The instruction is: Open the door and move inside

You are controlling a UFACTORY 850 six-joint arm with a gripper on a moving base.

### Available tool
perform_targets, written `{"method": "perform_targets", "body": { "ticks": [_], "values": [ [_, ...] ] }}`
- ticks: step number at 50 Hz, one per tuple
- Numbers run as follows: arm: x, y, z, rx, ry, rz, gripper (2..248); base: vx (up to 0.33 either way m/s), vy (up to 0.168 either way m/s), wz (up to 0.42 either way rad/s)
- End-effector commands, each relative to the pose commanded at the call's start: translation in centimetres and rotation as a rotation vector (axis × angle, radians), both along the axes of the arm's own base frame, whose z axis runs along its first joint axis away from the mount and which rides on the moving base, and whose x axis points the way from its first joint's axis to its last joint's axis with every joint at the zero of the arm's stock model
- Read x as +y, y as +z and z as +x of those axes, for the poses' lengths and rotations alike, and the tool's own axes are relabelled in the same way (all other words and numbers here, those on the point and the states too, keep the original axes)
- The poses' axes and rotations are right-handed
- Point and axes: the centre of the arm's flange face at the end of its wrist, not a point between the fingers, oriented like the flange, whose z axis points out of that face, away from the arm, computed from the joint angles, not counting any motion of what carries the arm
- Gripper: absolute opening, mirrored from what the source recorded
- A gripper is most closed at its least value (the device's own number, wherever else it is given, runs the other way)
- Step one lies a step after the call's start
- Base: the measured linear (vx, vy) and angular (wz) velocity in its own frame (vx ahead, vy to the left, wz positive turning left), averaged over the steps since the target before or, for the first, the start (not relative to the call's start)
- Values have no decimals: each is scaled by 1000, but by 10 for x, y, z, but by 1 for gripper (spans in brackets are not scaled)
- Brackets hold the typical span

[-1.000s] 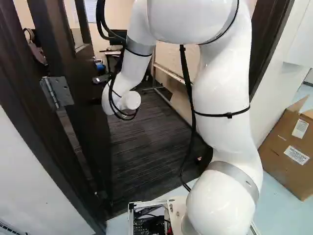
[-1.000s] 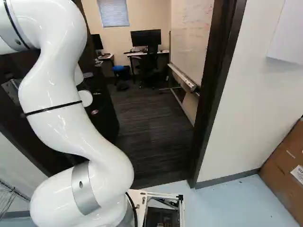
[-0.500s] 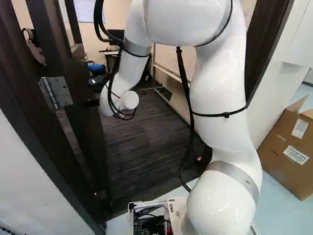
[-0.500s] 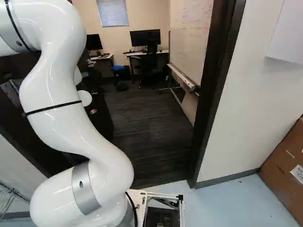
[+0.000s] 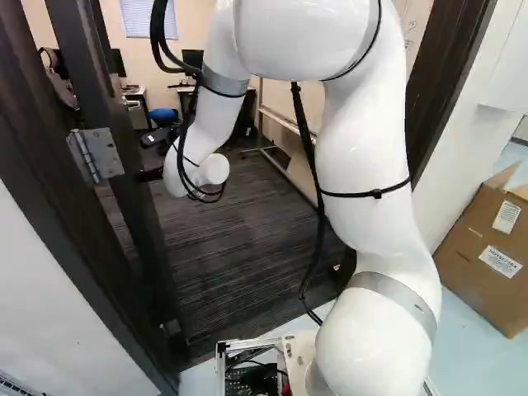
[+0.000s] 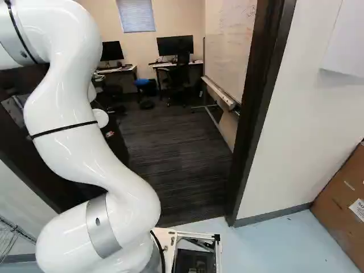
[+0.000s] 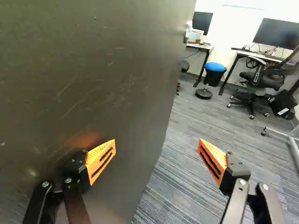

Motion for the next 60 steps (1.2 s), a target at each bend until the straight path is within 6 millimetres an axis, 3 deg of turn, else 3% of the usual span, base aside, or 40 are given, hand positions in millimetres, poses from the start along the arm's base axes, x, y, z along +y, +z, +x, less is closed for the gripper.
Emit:
{"method": "perform_targets", "body": {
  "ticks": [18, 60],
  "values": [
    [-5, 0, -1, 2, -6, -1, 247, 0, 0, 0],
    [-75, 5, -12, 24, -101, -17, 247, 0, 0, 0]
  ]
}}
